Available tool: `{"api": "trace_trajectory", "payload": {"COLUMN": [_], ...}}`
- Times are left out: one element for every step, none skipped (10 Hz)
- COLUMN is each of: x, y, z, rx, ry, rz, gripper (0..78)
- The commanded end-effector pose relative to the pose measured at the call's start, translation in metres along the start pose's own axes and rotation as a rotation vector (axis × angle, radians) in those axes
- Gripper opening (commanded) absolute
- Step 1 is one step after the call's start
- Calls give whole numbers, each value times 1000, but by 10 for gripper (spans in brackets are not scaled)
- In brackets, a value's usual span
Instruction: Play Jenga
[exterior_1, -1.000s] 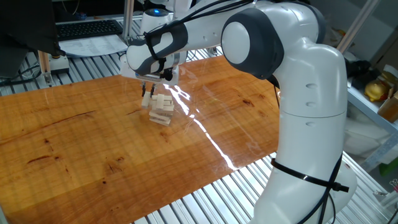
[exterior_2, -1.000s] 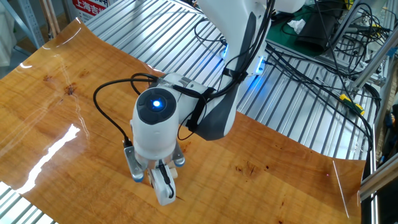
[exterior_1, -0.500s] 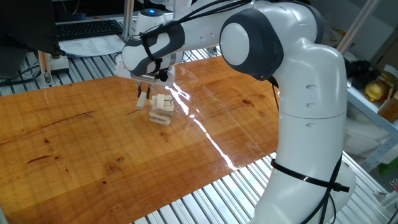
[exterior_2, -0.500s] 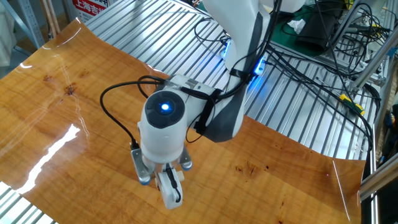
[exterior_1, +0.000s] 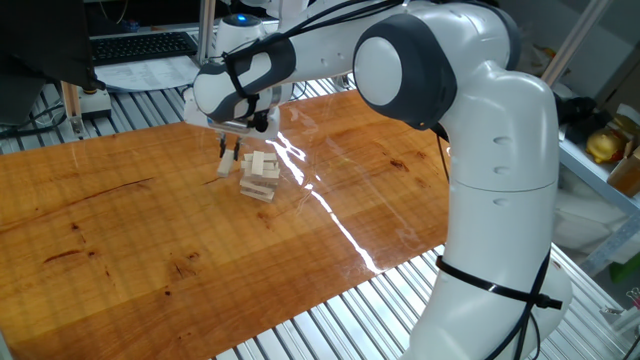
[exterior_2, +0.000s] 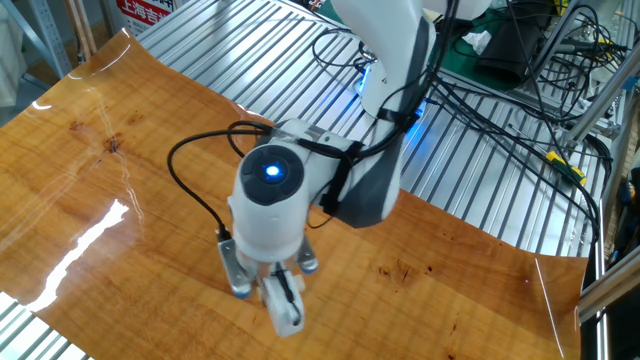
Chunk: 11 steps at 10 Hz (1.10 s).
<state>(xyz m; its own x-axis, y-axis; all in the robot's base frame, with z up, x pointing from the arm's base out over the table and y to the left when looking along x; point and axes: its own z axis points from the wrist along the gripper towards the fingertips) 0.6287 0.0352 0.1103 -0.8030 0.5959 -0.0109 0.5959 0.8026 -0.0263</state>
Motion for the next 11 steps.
{"api": "trace_trajectory", "payload": {"x": [22,25,27,27,27,27,27,26,26,26,26], "y": [19,20,20,20,20,20,20,20,20,20,20], "z": [-20,-22,-23,-22,-22,-22,-23,-23,-23,-23,-23], "rx": [-44,-37,-34,-28,-22,-20,-20,-26,-29,-31,-30], "ry": [28,29,26,24,28,31,31,26,21,17,17], "rz": [-33,-41,-55,-83,-110,-148,-152,-174,-184,-191,-192], "gripper": [21,21,21,21,21,21,21,21,21,21,21]}}
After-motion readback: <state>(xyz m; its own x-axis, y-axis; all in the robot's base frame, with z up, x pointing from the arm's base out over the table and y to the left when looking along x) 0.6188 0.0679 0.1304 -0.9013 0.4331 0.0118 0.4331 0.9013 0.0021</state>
